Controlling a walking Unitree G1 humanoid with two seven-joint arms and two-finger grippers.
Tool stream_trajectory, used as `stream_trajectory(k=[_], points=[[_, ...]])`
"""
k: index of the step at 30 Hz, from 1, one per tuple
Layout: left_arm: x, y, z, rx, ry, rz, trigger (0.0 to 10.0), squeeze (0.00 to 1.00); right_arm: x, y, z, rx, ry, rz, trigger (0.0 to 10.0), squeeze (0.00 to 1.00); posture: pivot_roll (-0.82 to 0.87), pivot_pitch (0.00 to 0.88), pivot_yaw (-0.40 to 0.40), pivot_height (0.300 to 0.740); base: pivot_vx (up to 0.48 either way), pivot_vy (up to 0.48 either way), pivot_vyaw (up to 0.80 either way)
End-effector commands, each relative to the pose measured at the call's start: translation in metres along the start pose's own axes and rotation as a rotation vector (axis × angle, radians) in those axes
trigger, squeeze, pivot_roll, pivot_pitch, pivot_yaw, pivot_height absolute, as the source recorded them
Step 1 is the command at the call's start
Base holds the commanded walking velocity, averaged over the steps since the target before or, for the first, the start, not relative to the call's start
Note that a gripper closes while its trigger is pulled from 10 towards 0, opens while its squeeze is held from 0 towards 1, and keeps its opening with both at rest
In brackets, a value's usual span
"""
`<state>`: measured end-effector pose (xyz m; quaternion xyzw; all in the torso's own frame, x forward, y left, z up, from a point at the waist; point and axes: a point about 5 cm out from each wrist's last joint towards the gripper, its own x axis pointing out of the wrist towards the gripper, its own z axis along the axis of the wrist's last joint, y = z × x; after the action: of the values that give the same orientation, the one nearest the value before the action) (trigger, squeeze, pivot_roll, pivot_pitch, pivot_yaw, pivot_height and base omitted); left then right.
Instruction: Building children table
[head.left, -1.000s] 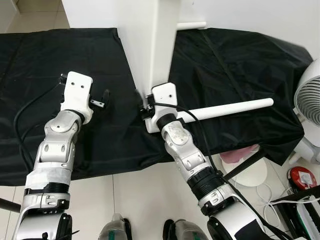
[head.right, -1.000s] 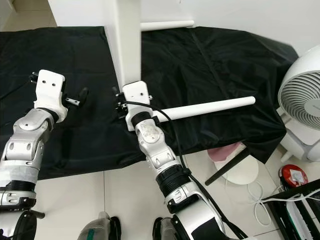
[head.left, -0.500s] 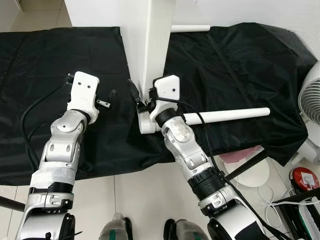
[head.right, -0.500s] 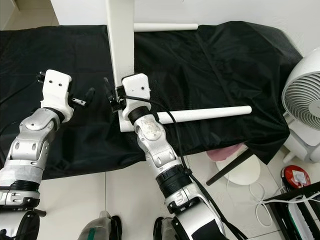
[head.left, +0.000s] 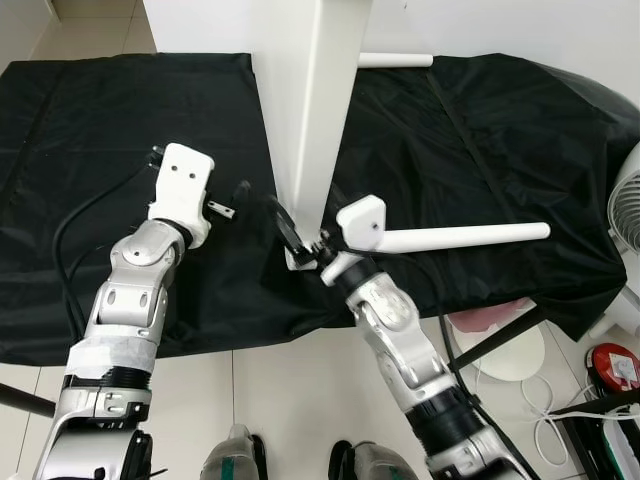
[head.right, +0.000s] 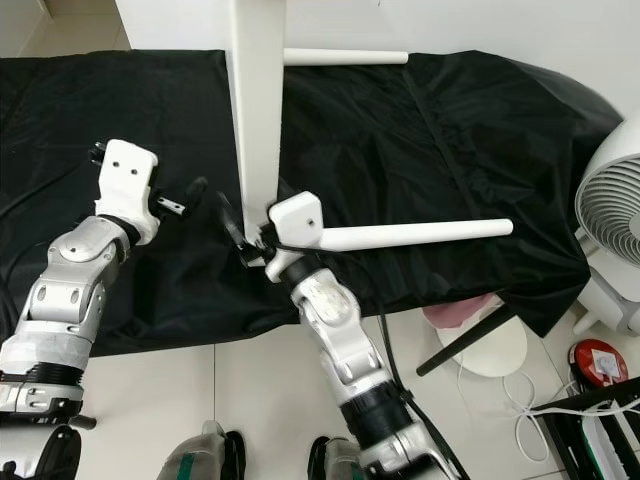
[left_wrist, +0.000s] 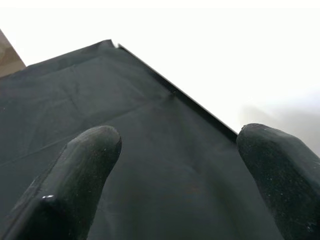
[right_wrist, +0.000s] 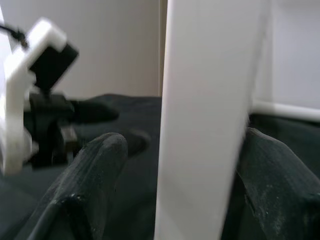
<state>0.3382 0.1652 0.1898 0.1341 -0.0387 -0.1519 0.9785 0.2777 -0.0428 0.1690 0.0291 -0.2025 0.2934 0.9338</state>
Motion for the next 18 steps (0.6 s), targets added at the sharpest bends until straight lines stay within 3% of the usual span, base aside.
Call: stream_trajectory(k=[1, 13, 18], points=[[-0.001, -0.009, 0.0, 0.001, -0.016, -0.042, 10.0, 0.0, -0.005, -0.001, 0.002, -0.015, -0.012, 0.012, 10.0, 0.0, 0.08, 0.049, -0.01, 0.74, 0.0, 0.0, 0.0], [-0.01, -0.03, -0.004, 0.015, -0.032, -0.158, 10.0, 0.0, -0.033, -0.019, -0.001, -0.071, 0.032, -0.032, 10.0, 0.0, 0.09, 0.029, -0.015, 0.74, 0.0, 0.0, 0.0], [-0.02, -0.038, -0.005, 0.029, -0.041, -0.228, 10.0, 0.0, -0.054, -0.033, -0.005, -0.115, 0.091, -0.051, 10.0, 0.0, 0.09, 0.017, -0.022, 0.74, 0.0, 0.0, 0.0]])
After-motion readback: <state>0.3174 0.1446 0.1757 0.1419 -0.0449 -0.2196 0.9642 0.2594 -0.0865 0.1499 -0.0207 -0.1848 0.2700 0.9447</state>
